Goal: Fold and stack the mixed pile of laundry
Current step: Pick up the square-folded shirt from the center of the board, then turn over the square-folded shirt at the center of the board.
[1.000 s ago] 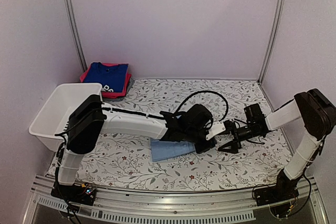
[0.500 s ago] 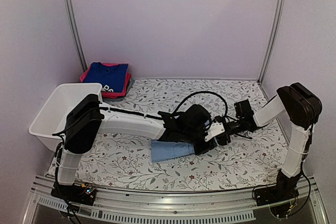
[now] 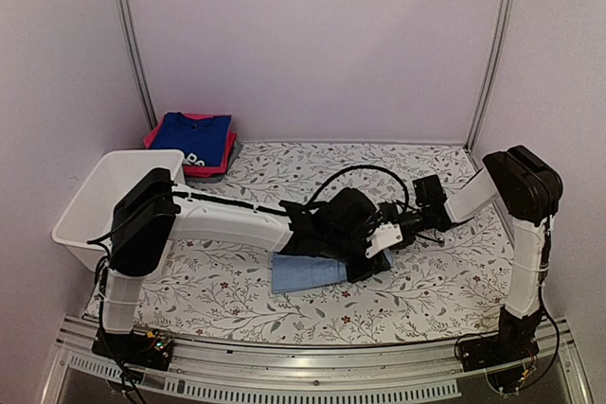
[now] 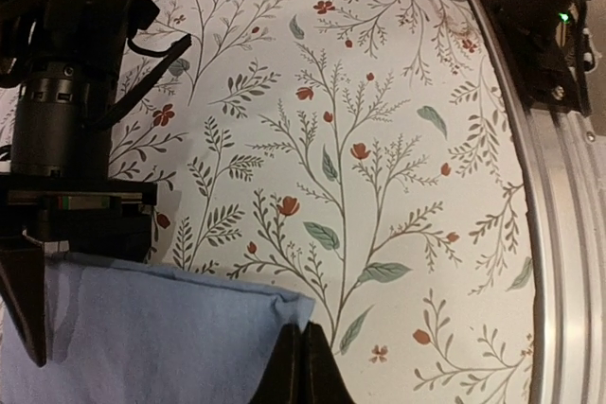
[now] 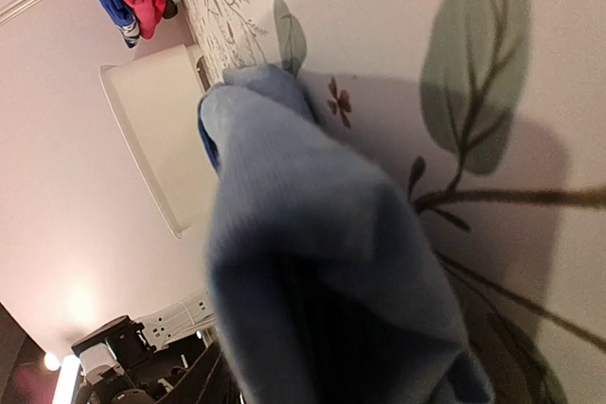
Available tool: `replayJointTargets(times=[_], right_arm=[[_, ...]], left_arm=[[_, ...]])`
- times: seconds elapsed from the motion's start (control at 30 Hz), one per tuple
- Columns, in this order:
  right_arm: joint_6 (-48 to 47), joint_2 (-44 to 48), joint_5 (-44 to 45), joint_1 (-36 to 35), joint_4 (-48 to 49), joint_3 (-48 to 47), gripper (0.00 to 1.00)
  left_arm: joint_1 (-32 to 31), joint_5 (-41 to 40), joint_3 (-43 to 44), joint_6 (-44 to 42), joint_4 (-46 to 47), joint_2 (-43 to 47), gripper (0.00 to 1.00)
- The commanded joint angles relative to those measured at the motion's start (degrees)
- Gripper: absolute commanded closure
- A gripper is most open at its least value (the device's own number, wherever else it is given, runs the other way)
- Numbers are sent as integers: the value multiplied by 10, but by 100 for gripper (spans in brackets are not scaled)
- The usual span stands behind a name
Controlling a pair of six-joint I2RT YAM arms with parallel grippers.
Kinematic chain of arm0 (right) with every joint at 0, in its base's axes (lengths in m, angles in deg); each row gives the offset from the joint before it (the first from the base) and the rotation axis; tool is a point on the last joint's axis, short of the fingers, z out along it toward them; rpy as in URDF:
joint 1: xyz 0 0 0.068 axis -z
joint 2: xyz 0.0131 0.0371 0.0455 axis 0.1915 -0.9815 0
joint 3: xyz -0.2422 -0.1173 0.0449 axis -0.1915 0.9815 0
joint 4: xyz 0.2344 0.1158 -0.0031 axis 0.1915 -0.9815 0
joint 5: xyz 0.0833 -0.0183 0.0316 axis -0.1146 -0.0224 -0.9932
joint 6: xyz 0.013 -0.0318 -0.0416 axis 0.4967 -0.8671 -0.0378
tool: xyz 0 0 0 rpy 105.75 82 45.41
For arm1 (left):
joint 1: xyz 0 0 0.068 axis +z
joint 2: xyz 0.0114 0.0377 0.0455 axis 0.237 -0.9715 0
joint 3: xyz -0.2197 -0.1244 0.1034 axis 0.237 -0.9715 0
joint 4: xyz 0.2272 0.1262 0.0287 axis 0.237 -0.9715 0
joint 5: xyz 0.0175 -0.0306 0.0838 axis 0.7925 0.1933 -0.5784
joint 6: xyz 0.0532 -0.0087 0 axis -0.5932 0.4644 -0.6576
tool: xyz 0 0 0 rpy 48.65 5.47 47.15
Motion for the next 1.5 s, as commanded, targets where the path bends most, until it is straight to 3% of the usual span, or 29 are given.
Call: replayJointTargets(times=[0.0, 0.1, 0.2, 0.23, 0.27, 0.33, 0.4, 0.57, 0.73, 1.03, 1.2, 1.33, 1.47], right_arm=[[11, -39, 24, -16, -14, -15, 56], [10, -46, 27, -25, -17, -20, 68], [2, -41, 32, -26, -28, -20, 91], [-7, -37, 35, -26, -37, -21, 96], [-13, -27, 38, -26, -50, -24, 99], [-50, -4, 53, -23, -107, -41, 100], [-99, 19, 73, -19, -170, -63, 100], [-199, 71, 107, 7, -313, -117, 100], [-277, 114, 147, 45, -442, -162, 100], [-481, 181, 363, 153, -724, -330, 100], [-533, 207, 486, 233, -768, -398, 100], [-549, 217, 651, 240, -790, -469, 100], [-567, 186, 753, 238, -812, -528, 100]], left_arm=[[5, 19, -4, -7, 12, 29, 100], [5, 15, -4, -7, 14, 31, 100], [6, 6, -6, -5, 15, 35, 100], [8, 0, -8, 2, 15, 38, 95], [11, -5, -10, 11, 14, 41, 82], [22, -12, -13, 53, 6, 49, 58], [36, -13, -23, 92, -2, 62, 44], [81, -9, -106, 148, 38, 134, 23], [127, -29, -149, 164, 37, 174, 10], [179, -57, -153, 169, 27, 180, 5], [196, -53, -159, 154, 16, 185, 4], [213, -60, -171, 148, 4, 198, 1], [233, -70, -191, 149, -8, 211, 0]])
